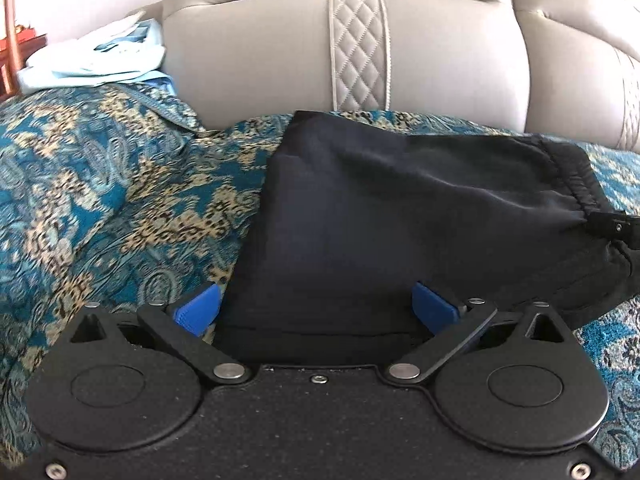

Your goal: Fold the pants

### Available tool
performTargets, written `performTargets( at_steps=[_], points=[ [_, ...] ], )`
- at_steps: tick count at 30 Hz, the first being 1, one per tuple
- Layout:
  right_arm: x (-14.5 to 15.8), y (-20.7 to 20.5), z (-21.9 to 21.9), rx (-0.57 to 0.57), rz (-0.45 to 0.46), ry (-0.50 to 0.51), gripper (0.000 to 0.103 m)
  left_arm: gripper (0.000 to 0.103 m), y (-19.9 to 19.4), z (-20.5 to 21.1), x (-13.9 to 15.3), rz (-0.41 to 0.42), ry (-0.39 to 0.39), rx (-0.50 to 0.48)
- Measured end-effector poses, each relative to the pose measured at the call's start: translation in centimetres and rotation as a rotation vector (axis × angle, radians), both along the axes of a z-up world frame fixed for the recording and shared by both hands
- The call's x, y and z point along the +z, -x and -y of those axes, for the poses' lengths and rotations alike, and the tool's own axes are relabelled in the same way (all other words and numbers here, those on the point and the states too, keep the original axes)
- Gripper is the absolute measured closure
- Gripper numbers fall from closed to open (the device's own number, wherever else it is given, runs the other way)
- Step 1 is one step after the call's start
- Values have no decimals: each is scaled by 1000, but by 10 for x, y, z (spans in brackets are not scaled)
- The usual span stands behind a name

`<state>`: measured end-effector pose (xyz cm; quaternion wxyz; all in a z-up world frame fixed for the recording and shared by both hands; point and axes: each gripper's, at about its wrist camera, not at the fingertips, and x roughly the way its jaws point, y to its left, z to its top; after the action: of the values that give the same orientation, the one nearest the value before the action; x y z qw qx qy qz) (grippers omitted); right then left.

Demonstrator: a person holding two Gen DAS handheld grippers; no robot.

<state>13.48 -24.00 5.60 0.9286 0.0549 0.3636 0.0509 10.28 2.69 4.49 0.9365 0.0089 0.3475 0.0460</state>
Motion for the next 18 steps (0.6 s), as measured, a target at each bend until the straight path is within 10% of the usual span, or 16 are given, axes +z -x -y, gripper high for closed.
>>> performTargets(
  at_steps=[13, 18],
  points=[
    [25, 40, -18, 11, 208, 209, 0, 1, 39, -1, -4, 44, 16, -51],
    [36, 65, -13, -14, 255, 123, 0, 1, 46, -2, -6, 38, 41, -57]
  ],
)
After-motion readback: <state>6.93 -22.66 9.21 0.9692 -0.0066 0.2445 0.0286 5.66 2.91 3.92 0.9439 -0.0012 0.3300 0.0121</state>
